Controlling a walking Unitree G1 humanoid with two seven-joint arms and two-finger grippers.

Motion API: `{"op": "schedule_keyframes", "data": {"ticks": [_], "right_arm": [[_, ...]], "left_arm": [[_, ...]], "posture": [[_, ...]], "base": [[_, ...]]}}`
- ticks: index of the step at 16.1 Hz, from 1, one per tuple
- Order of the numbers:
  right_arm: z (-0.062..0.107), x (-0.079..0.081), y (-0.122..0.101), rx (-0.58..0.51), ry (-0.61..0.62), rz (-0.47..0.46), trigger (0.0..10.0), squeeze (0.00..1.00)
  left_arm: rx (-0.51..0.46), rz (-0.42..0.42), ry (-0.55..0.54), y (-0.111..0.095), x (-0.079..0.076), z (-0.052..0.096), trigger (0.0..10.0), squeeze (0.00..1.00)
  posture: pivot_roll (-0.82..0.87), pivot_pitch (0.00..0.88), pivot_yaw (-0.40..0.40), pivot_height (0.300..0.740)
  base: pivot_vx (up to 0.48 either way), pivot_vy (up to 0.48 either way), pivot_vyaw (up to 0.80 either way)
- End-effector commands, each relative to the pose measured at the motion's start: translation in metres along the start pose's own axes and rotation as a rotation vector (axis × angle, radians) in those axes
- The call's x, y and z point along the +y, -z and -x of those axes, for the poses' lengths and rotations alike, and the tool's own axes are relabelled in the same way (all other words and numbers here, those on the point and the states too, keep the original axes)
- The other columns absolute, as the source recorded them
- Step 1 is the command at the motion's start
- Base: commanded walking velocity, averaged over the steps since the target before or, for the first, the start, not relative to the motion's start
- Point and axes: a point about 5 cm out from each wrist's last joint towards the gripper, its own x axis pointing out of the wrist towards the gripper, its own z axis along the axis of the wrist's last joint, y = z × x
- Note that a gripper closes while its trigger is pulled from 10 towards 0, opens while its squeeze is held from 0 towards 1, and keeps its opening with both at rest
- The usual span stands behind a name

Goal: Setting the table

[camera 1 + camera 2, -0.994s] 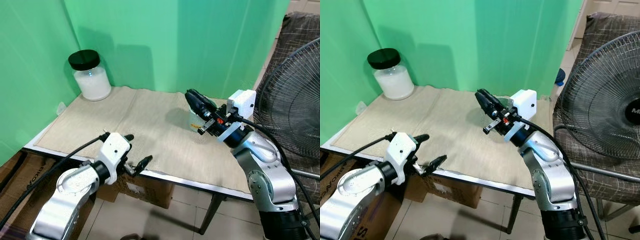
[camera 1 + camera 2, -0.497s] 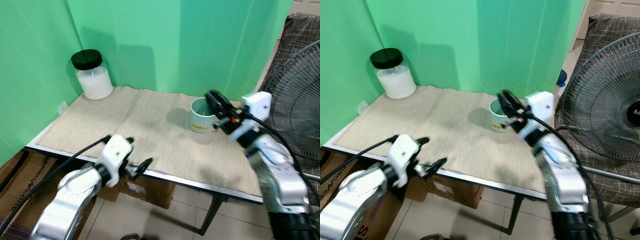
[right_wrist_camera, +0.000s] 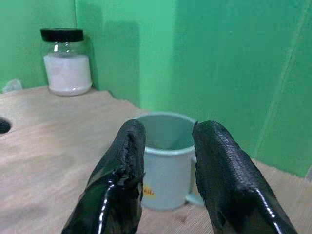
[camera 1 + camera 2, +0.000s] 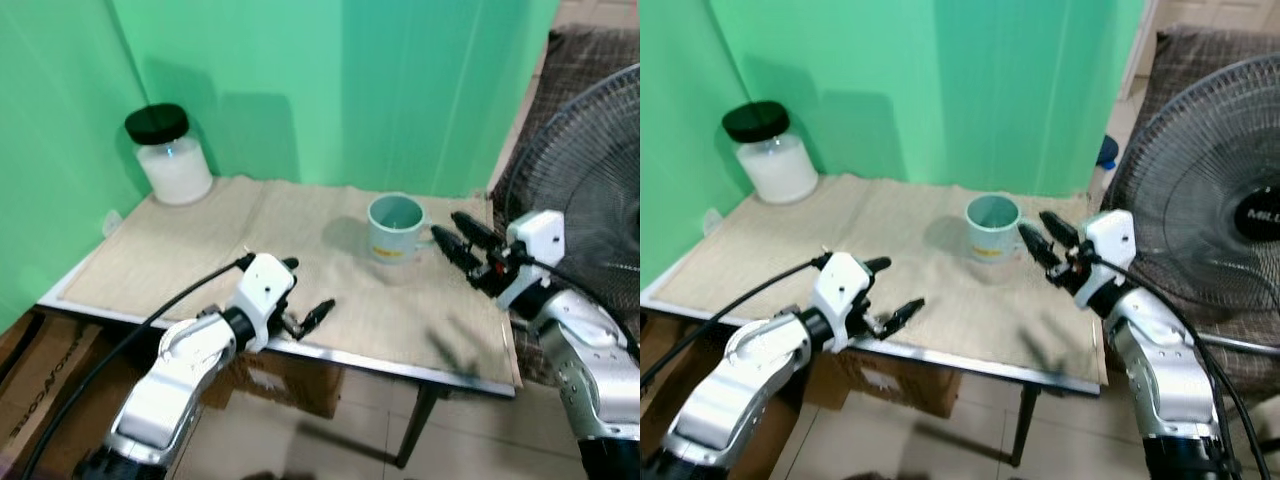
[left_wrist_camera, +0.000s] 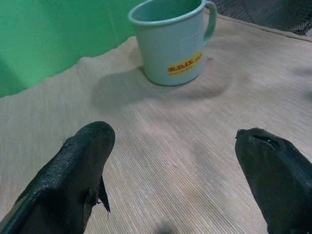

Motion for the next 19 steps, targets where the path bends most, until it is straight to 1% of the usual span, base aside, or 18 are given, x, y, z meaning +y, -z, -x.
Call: {"op": "schedule_keyframes", "data": {"ticks": [1,2,3,5,8,9,11,12,13,14,16,17,18,19], "right_arm": [[-0.002,0.003,0.001,-0.006,-0.042,0.004,10.0,1.00],[-0.003,0.004,0.009,0.020,-0.066,0.023,10.0,1.00],[-0.005,0.003,0.011,0.026,-0.066,0.024,10.0,1.00],[-0.014,-0.001,0.015,0.033,-0.063,0.046,10.0,1.00],[-0.027,-0.016,0.015,0.033,-0.055,0.069,10.0,1.00],[-0.030,-0.017,0.014,0.036,-0.057,0.073,10.0,1.00],[-0.041,-0.025,0.017,0.073,-0.055,0.112,10.0,1.00],[-0.043,-0.027,0.018,0.084,-0.051,0.123,10.0,1.00],[-0.050,-0.033,0.021,0.108,-0.037,0.137,10.0,0.79],[-0.053,-0.035,0.021,0.116,-0.048,0.121,10.0,0.00],[-0.056,-0.035,0.024,0.138,-0.091,0.087,10.0,0.00],[-0.056,-0.030,0.030,0.173,-0.173,0.032,10.0,0.00],[-0.056,-0.028,0.033,0.183,-0.198,0.019,10.0,0.00],[-0.056,-0.024,0.037,0.192,-0.248,-0.025,10.0,0.00]], "left_arm": [[-0.002,-0.022,0.001,-0.001,0.003,-0.002,10.0,1.00],[-0.009,-0.024,0.011,-0.002,0.004,-0.006,10.0,1.00],[-0.013,-0.024,0.012,-0.003,0.004,-0.007,10.0,1.00],[-0.022,-0.026,0.012,-0.005,0.005,-0.009,10.0,1.00],[-0.024,-0.023,0.012,-0.003,0.004,-0.008,10.0,1.00],[-0.024,-0.022,0.011,-0.003,0.004,-0.008,10.0,1.00],[-0.025,-0.016,0.004,-0.002,0.001,-0.008,10.0,1.00],[-0.024,-0.015,0.003,-0.001,0.000,-0.007,10.0,1.00],[-0.020,-0.013,0.003,0.000,-0.002,-0.005,10.0,1.00],[-0.017,-0.013,0.003,0.001,-0.002,-0.004,10.0,1.00],[-0.011,-0.013,0.001,0.002,-0.002,-0.002,10.0,1.00],[-0.011,-0.012,-0.001,0.001,-0.002,-0.001,10.0,1.00],[-0.011,-0.012,-0.003,0.001,-0.002,-0.001,10.0,1.00],[-0.009,-0.011,-0.010,0.002,-0.002,0.001,10.0,1.00]], "posture": [[-0.09,0.000,0.088,0.740],[-0.09,0.000,0.081,0.740],[-0.09,0.000,0.079,0.740],[-0.09,0.000,0.073,0.740],[-0.07,0.000,0.058,0.740],[-0.07,0.000,0.055,0.740],[-0.06,0.000,0.043,0.740],[-0.06,0.000,0.042,0.740],[-0.05,0.000,0.038,0.740],[-0.04,0.000,0.036,0.740],[-0.03,0.000,0.036,0.740],[-0.03,0.000,0.031,0.740],[-0.02,0.000,0.028,0.740],[-0.02,0.000,0.025,0.740]], "base": [[0.000,0.000,0.00],[0.000,0.000,0.00],[0.000,0.000,0.00],[0.000,0.000,0.00],[0.000,0.000,0.00],[0.000,0.000,0.00],[0.000,0.000,0.00],[0.000,0.000,0.00],[0.000,0.000,0.00],[0.000,0.000,0.00],[0.000,0.000,0.00],[0.000,0.000,0.00],[0.000,0.000,0.00],[0.000,0.000,0.00]]}}
